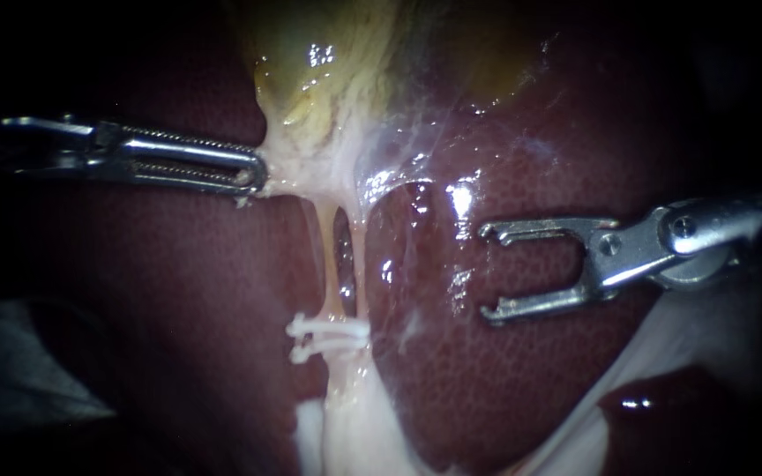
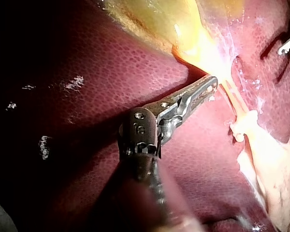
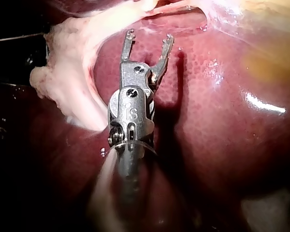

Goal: Going back second clip left tube

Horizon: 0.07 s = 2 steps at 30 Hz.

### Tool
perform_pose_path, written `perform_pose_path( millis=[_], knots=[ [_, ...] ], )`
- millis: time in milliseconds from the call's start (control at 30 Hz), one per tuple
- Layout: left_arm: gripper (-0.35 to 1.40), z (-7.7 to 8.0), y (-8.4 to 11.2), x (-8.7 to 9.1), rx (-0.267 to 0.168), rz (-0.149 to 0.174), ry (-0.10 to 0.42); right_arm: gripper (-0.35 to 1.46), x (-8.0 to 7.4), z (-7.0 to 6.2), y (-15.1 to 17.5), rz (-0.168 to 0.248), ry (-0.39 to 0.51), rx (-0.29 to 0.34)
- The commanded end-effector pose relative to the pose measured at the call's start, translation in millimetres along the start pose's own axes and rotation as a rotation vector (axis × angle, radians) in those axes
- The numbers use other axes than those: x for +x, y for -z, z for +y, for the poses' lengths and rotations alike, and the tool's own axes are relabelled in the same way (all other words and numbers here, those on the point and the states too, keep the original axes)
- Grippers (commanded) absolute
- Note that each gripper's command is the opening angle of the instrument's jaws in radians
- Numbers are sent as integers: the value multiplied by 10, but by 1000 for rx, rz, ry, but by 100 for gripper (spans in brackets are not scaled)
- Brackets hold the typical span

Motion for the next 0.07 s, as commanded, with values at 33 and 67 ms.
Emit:
perform_pose_path(
  millis=[33, 67],
  knots=[
    [-35, 1, 2, 1, -1, -1, 1, 50, 1, -1, -2, 3, -1, 7],
    [-35, 2, 5, 2, -3, -2, 2, 50, 2, -2, -3, 4, 0, 10]
  ],
)
